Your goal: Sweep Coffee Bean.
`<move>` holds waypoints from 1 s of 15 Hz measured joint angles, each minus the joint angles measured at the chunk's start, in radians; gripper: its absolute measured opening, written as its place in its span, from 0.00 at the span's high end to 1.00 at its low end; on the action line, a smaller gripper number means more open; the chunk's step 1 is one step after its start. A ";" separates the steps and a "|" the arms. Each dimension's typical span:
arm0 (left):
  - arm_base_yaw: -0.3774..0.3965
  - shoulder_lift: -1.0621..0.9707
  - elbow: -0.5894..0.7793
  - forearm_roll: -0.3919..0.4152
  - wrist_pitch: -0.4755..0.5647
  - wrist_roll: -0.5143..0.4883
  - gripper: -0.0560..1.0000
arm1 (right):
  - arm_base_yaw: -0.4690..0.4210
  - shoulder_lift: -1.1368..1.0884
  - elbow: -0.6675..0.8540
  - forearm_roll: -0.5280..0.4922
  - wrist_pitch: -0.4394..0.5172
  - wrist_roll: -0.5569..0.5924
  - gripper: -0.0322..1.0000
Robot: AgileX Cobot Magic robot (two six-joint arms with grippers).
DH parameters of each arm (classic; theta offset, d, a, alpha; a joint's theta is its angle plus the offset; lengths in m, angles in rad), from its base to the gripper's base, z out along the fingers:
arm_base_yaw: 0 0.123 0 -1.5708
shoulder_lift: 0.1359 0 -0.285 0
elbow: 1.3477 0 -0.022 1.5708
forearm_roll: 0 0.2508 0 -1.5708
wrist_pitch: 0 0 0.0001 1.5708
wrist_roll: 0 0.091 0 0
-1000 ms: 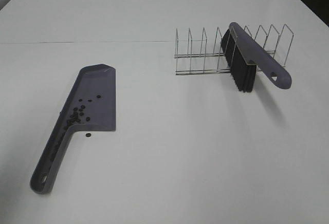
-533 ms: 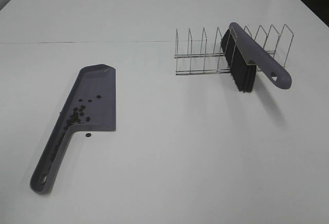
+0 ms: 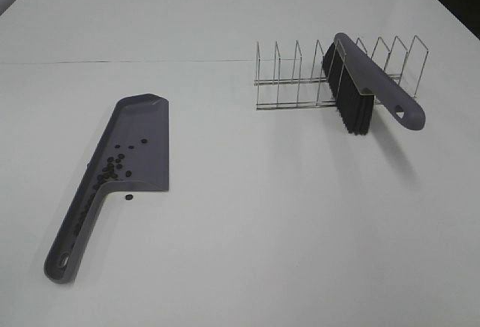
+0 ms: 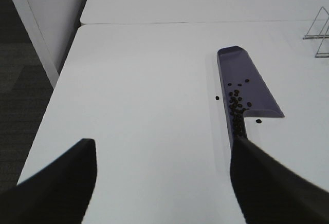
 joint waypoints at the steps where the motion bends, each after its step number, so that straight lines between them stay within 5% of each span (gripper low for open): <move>1: 0.000 -0.028 0.009 0.001 0.000 0.000 0.33 | 0.000 -0.001 0.015 0.000 0.000 -0.003 0.45; 6: 0.000 -0.069 0.161 -0.001 0.005 0.000 0.33 | 0.000 -0.001 0.078 0.001 -0.067 -0.025 0.45; 15: 0.000 -0.071 0.216 -0.004 -0.136 0.042 0.33 | 0.000 -0.001 0.099 0.003 -0.111 -0.026 0.45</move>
